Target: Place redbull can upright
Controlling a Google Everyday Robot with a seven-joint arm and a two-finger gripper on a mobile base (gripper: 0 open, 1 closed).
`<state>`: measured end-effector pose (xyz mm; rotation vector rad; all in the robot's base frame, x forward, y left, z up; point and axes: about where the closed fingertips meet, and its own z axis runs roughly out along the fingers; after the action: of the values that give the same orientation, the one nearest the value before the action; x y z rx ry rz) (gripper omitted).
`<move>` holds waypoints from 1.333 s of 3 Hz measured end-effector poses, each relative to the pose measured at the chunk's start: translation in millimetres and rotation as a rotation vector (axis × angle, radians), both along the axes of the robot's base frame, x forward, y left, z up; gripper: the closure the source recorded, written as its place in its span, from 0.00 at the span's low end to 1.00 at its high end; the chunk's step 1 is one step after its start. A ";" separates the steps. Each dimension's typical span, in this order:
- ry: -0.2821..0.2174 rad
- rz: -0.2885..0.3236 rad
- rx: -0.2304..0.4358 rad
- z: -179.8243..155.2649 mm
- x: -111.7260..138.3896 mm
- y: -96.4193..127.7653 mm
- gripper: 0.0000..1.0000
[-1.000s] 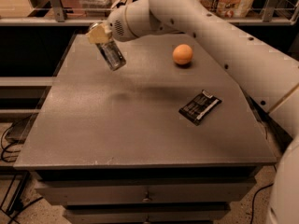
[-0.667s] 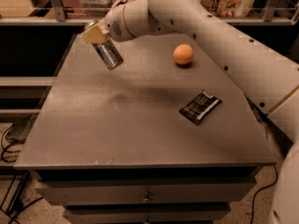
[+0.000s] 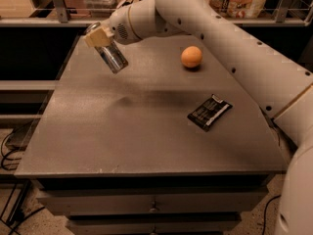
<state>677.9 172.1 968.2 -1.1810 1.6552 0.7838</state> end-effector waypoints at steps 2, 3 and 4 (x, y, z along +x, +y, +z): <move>-0.171 0.292 -0.007 9.5 -31.2 20.5 1.00; -0.241 0.401 0.002 14.1 -50.6 23.9 1.00; -0.299 0.475 0.011 17.2 -70.9 23.1 1.00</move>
Offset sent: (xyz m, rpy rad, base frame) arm -0.0522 0.0233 0.0163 -0.0222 -0.2907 0.4629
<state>607.0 195.2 985.4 -1.6250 1.1368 0.8510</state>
